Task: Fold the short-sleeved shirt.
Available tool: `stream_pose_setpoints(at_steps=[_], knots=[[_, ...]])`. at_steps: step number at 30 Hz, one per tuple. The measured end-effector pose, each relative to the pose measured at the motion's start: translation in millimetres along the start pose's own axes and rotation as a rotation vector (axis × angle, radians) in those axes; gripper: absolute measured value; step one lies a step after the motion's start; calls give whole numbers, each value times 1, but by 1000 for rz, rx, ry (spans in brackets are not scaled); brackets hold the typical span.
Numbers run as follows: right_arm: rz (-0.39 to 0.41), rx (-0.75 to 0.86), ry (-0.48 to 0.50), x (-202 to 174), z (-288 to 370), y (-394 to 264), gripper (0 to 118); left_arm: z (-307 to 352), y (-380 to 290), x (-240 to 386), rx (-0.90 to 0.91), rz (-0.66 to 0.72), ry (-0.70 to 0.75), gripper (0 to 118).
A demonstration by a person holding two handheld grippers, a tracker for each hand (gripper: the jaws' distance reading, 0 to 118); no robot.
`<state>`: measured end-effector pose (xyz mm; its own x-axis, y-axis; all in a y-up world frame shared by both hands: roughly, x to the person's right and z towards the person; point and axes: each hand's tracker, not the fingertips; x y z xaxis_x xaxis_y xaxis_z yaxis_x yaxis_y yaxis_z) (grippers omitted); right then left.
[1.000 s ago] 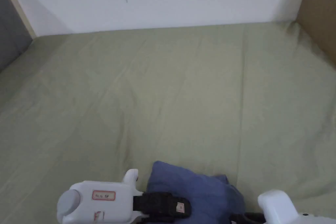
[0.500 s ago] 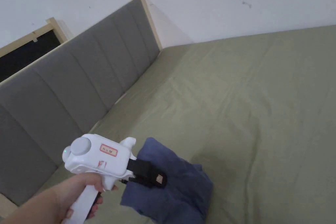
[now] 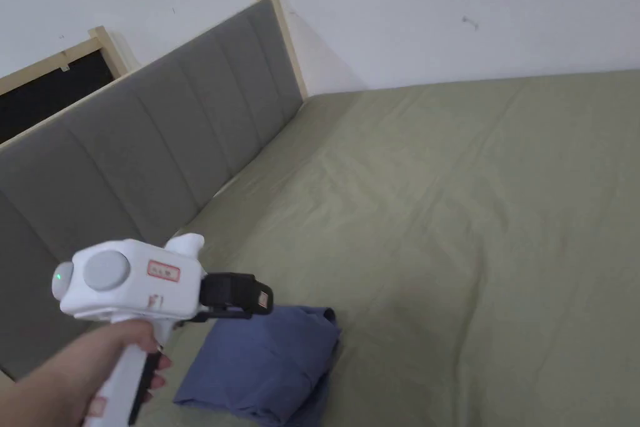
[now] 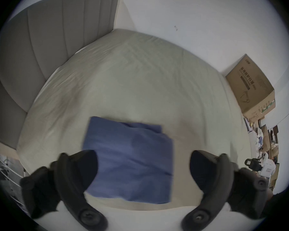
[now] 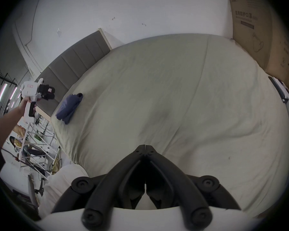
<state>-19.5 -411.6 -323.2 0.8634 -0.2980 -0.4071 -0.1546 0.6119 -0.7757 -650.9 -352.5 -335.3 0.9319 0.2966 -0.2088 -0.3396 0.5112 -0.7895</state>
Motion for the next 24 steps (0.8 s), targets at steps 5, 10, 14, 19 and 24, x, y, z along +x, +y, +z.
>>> stream_pose_setpoints(at_steps=[5,10,14,19,24], knots=[[-29,117,-16,6,38,5,0,-9,-59,122,221,-143,-66,0],[4,267,1,2,106,31,0,24,-104,260,376,-205,-340,0],[39,469,-30,-11,171,37,0,68,-140,336,550,-319,-284,0],[145,814,-197,-27,232,21,0,108,-176,379,800,-290,-235,0],[200,1114,-428,-29,251,-10,0,132,-196,396,1080,-335,10,0]])
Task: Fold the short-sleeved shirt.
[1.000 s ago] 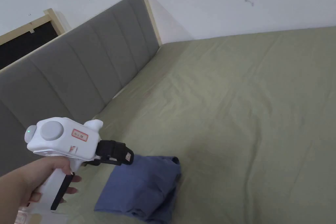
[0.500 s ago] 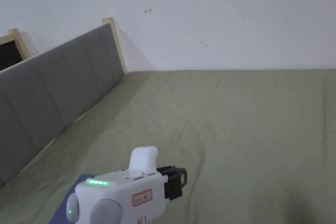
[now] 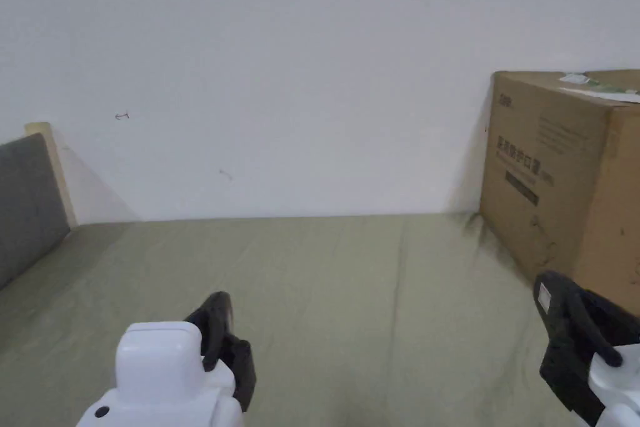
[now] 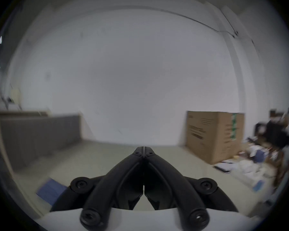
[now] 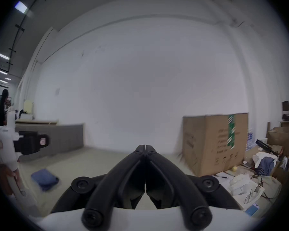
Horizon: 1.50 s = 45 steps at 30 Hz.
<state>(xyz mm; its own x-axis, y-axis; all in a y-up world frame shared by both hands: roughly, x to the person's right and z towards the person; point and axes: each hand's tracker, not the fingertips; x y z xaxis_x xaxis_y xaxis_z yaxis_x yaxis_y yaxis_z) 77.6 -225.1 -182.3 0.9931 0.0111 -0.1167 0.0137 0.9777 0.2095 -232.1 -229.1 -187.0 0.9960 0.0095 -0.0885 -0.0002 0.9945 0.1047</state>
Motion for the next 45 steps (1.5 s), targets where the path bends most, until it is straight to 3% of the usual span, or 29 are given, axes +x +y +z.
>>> stream_pose_setpoints(at_steps=[2,3,4,7,9,14,25,27,30,31,33,38,45], knots=[[-20,35,17,6,6,-3,0,11,-1,1,59,-61,90,0],[16,6,-40,6,7,-4,0,15,-3,0,63,-38,104,0],[41,-16,-74,7,8,-9,0,19,-5,-1,45,-21,97,0],[-25,-63,-107,18,9,-26,0,23,-9,-5,23,-11,84,0],[-2,-68,-139,20,13,-34,0,22,-11,-4,-11,-29,80,0],[49,-85,-133,18,17,-39,0,20,-13,-9,-51,21,65,0],[57,-83,-113,10,12,-25,6,18,-11,-5,-71,-20,52,2],[53,-77,-107,10,12,-23,18,19,-10,-7,-62,-16,31,19],[50,-82,-94,10,11,-19,94,17,-8,-10,-67,-3,9,110],[47,-87,-93,10,11,-20,111,16,-9,-10,-74,7,10,116],[29,-59,-76,10,15,-20,118,19,-10,-12,-61,27,4,118],[77,-71,-74,3,15,-19,118,16,-13,-11,-75,0,22,118],[58,-93,-82,-1,14,-23,118,18,-13,-11,-85,-9,20,118]])
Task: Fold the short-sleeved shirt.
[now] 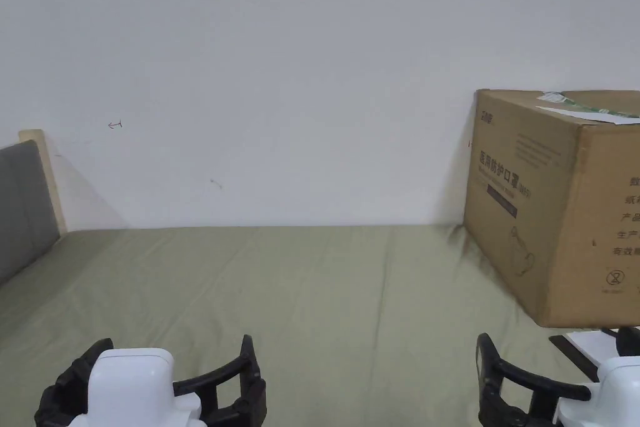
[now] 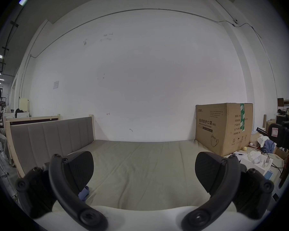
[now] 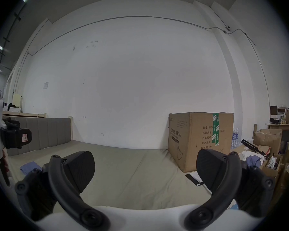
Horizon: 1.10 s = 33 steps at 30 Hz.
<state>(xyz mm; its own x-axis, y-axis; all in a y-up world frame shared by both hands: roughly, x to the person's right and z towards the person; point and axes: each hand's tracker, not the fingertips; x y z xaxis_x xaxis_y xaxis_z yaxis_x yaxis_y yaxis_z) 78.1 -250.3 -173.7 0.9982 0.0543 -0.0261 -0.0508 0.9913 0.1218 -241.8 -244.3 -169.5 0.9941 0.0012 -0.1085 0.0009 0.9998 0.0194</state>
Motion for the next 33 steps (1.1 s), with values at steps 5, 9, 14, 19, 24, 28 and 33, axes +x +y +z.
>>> stream_pose_setpoints(at_steps=[5,9,14,19,24,28,33], knots=[[-23,-8,-8,0,0,0,118,4,7,-1,24,-9,-1,118],[-28,-21,-8,1,-1,-1,118,4,10,-3,8,18,4,118],[-15,-35,-4,-2,1,-2,118,1,11,-6,-1,-5,-2,118],[-10,-46,-4,-6,2,-4,118,-1,9,-9,-32,31,-50,118],[0,-61,13,-10,-1,-6,118,-5,4,-10,-58,52,-42,118],[11,-66,21,-13,-2,-7,118,-9,-1,-6,-59,35,-3,118],[14,-90,19,-12,-5,-11,118,-15,-5,2,-110,15,18,118]])
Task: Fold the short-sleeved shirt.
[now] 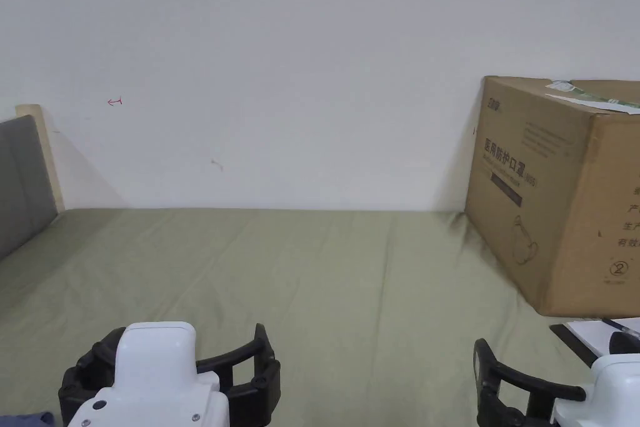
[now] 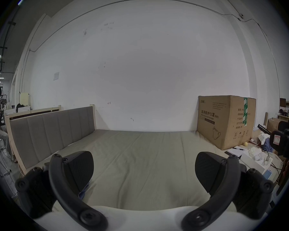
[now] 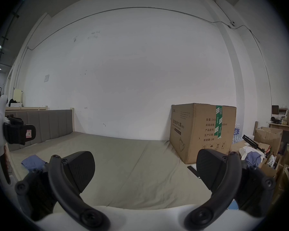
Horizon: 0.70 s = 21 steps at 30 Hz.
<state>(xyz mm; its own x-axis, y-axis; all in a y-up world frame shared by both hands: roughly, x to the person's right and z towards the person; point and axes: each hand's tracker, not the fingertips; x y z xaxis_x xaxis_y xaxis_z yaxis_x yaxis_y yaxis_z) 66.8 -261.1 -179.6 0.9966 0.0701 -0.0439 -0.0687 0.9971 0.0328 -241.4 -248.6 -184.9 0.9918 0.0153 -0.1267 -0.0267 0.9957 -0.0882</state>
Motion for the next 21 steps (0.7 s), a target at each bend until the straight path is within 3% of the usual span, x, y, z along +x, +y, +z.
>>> stream_pose_setpoints(at_steps=[21], knots=[[-2,-70,15,-2,-8,-9,118,-9,-7,11,-148,18,-37,117]])
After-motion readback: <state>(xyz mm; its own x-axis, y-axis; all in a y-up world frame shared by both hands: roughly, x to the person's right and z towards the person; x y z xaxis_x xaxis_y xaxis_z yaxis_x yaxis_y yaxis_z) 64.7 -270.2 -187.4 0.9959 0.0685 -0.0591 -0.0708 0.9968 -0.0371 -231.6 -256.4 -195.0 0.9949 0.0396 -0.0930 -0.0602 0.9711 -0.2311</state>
